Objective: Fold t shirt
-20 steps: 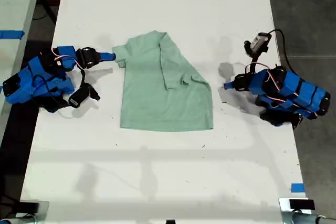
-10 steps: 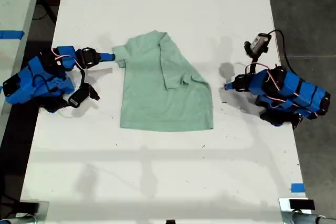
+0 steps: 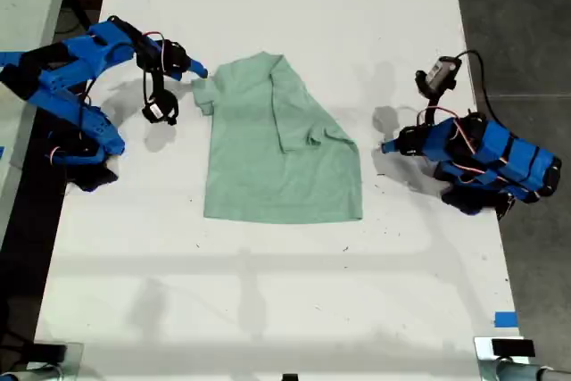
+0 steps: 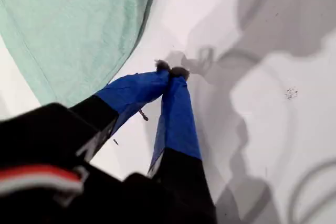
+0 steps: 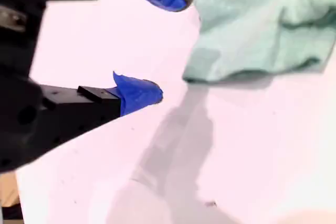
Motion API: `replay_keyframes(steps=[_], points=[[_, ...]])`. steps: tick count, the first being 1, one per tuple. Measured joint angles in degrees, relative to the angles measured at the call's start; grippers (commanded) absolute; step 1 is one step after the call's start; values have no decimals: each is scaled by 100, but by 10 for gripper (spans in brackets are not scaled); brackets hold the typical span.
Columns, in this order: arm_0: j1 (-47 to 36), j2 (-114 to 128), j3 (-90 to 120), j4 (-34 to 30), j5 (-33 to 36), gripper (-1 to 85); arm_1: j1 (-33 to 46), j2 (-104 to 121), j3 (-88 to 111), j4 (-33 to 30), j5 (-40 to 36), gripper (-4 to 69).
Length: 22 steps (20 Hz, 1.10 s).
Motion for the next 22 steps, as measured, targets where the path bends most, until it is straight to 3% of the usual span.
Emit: replay_keyframes(steps=[4,5,6,9,13,15,19,20,21,22], points=[[9,-1143,-571,-26,79,211,0,0,0,0,0,8],[9,-1424,-729,-44,114,41,0,0,0,0,0,8],[9,-1644,-896,-9,176,-2,0,0,0,0,0,8],[88,-2030,-1345,229,-70,-3,0,0,0,0,0,8],[18,-1485,-1512,1116,-747,-3,0,0,0,0,0,8],[589,-1169,-2250,1591,-782,-3,0,0,0,0,0,8],[2593,-1819,-4614,2153,-668,-3,0,0,0,0,0,8],[3067,-2206,-5186,2145,-659,48,0,0,0,0,0,8],[3472,-2646,-5643,2136,-650,217,0,0,0,0,0,8],[3797,-3103,-5968,2048,-650,314,0,0,0,0,0,8]])
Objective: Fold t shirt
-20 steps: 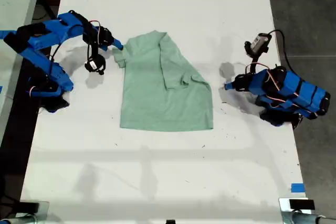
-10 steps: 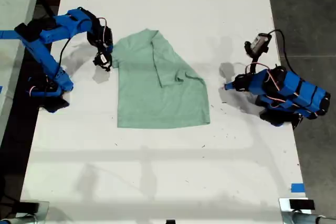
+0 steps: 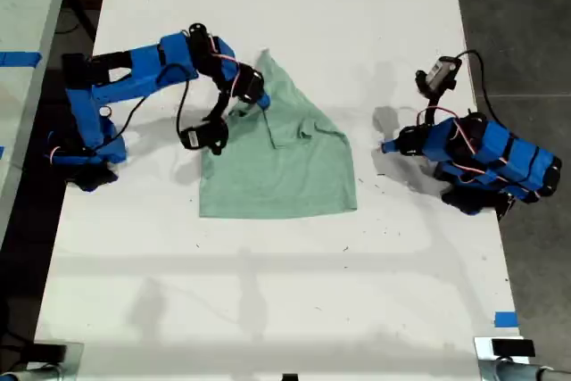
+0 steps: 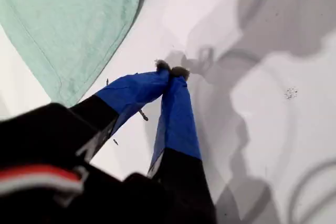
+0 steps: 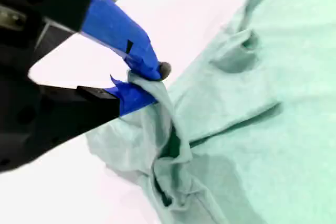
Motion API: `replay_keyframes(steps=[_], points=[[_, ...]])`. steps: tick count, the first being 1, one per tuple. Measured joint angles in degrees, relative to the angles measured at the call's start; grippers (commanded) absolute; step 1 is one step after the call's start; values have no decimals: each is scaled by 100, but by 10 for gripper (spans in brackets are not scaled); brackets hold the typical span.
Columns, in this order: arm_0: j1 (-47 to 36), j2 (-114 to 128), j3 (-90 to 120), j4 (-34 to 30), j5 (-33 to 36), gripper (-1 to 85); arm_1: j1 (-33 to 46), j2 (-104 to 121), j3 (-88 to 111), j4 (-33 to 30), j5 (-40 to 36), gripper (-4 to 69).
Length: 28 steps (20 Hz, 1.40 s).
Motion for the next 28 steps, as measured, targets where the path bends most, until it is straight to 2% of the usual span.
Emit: replay_keyframes(steps=[2,4,7,8,9,10,12,16,17,18,19,20,21,28], points=[[264,-976,-422,70,9,354,0,0,0,0,0,8],[167,-1354,-510,369,0,258,0,0,0,0,0,8],[-158,-756,-448,729,-413,225,0,0,0,0,0,8],[-325,-176,-237,817,-650,169,0,0,0,0,0,8],[-483,519,123,721,-879,-2,0,0,0,0,0,8],[-562,1345,642,483,-1037,-3,0,0,0,0,0,8],[-536,3182,2171,-396,-1318,-3,0,0,0,0,0,8],[-475,7330,7216,-2927,-2039,-3,0,0,0,0,0,8],[-483,8332,8587,-3199,-2048,-3,0,0,0,0,0,8],[-580,9369,9888,-3234,-2013,-3,0,0,0,0,0,8],[-686,10547,10942,-2971,-1907,-3,0,0,0,0,0,8],[-835,11452,11320,-2522,-1793,-3,0,0,0,0,0,8],[-958,12059,11496,-2364,-1714,-3,0,0,0,0,0,8],[-1028,12437,11584,-2013,-2048,-3,0,18,0,0,9,8]])
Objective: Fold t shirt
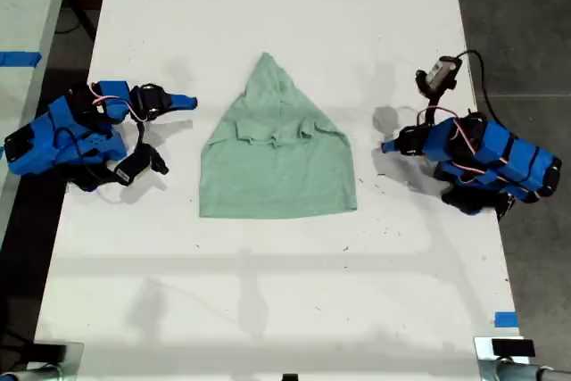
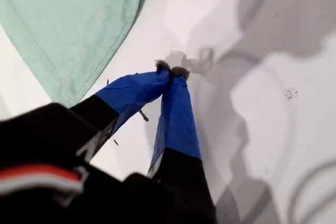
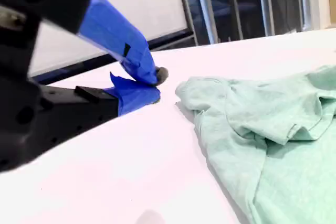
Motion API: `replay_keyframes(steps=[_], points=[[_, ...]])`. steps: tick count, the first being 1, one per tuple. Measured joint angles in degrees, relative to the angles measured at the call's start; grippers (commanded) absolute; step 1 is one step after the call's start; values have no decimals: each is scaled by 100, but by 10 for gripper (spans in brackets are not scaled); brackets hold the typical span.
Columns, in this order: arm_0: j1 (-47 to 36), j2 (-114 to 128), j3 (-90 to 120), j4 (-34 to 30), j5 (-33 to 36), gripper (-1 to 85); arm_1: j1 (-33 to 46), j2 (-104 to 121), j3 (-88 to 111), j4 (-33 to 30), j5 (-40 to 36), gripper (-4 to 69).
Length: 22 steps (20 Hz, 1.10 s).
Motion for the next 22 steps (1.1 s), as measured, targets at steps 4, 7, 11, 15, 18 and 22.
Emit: replay_keyframes(steps=[4,7,11,15,18,22], points=[[0,0,0,9,-35,-1,0,0,0,0,0,8],[0,0,0,9,-53,-2,0,0,0,0,0,8],[-510,0,0,483,-686,47,0,0,0,0,0,8],[-211,0,0,624,-2312,48,0,0,0,0,0,8],[-220,0,0,642,-1811,48,0,0,0,0,0,8],[-193,0,0,650,-1802,48,0,0,0,0,0,8]])
